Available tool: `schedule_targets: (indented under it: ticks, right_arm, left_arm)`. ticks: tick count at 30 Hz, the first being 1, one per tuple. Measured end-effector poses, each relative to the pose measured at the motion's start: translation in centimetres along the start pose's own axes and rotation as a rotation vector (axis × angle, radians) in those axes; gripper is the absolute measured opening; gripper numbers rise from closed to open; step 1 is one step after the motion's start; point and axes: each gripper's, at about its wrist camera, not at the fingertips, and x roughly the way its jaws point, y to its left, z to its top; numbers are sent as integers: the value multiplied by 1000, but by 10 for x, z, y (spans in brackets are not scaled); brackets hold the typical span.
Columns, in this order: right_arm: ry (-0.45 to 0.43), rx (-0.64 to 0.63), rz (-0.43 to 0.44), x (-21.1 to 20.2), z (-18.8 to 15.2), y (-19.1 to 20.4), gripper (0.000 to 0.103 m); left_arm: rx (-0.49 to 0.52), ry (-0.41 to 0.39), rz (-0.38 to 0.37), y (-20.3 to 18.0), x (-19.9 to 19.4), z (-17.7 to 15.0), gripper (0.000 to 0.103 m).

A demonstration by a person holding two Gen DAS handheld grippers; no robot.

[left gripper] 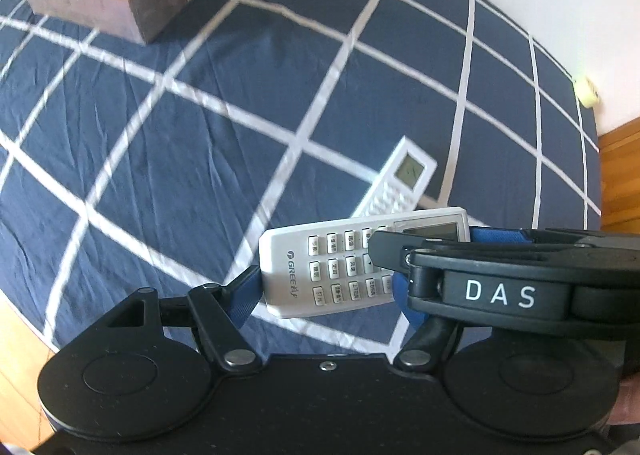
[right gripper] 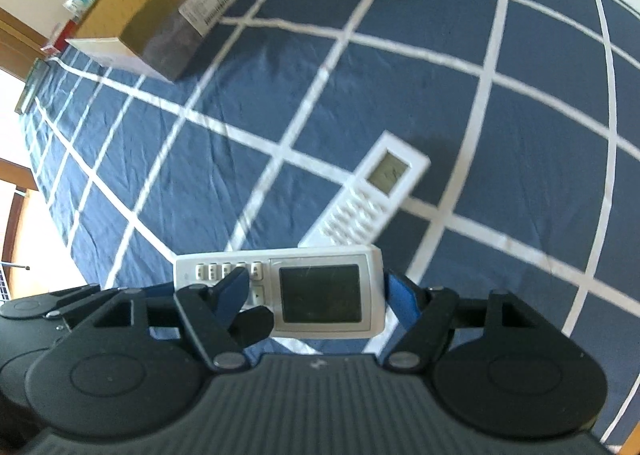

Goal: Organize objects
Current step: 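Lift and carry the remote with the right gripper toward the box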

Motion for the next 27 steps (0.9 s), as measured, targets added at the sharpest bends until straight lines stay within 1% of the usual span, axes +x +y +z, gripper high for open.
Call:
schedule_targets:
  ticks: [7,13,20,27]
  right_arm:
    - [-48,3,2,-7,27,12,73]
    - [-77,25,-9,-5,56,33,73]
    - [-117,97,-21,-2,98,75,73]
    - [-154,174,-35,5,136,129,73]
  left_arm:
    - [25,-35,-2,11,-7,31,70]
    - [72,-46,-13,34,-14,66,70]
    - [164,-42,-25,73,-33,123,70]
    - [248,-30,-35,118,-52,169,70]
